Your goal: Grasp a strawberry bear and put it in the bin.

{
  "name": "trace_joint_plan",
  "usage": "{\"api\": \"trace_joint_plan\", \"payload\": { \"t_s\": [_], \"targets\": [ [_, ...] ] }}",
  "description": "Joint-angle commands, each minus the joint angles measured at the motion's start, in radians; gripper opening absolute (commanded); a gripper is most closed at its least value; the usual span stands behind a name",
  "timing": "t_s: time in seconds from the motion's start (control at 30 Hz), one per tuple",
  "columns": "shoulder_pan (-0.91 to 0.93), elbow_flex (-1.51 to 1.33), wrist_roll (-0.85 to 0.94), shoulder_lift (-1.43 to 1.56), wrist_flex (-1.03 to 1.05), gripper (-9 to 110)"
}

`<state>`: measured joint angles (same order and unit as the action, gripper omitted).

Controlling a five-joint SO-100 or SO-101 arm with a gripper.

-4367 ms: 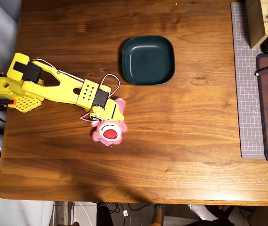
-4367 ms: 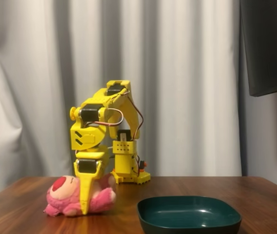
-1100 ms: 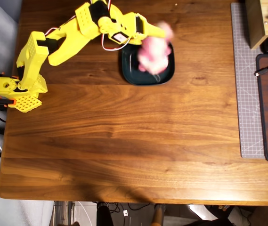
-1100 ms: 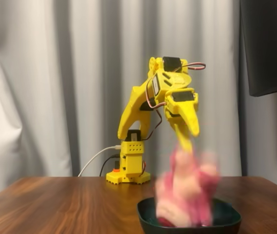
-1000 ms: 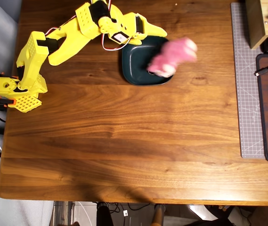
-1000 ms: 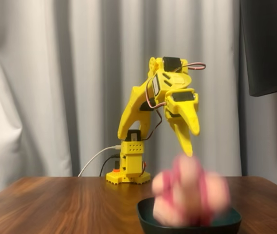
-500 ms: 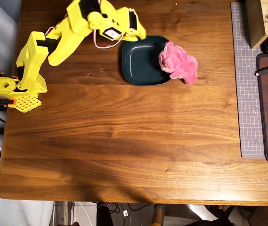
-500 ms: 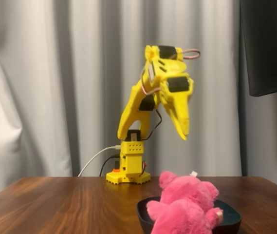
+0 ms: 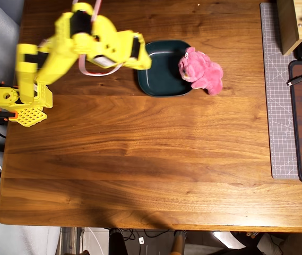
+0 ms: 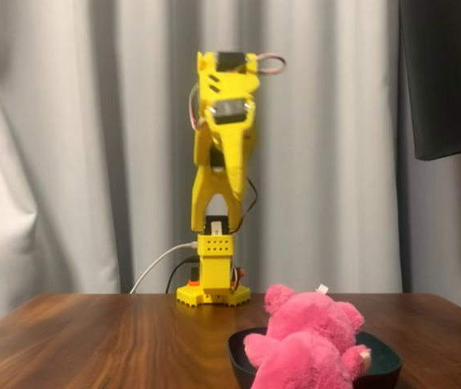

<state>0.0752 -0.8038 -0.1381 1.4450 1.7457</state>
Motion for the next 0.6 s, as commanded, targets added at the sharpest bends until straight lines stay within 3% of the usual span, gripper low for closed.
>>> {"api": "trace_joint_plan", "payload": {
  "t_s": [0.0,0.2,0.57],
  "targets": [
    [-0.026,-0.592,0.012,0.586,0.023,0],
    [-0.055,-1.390,0.014,1.374,-0.411,0],
    [-0.071,-2.005,0.029,1.936,-0.443,0]
  ]
}}
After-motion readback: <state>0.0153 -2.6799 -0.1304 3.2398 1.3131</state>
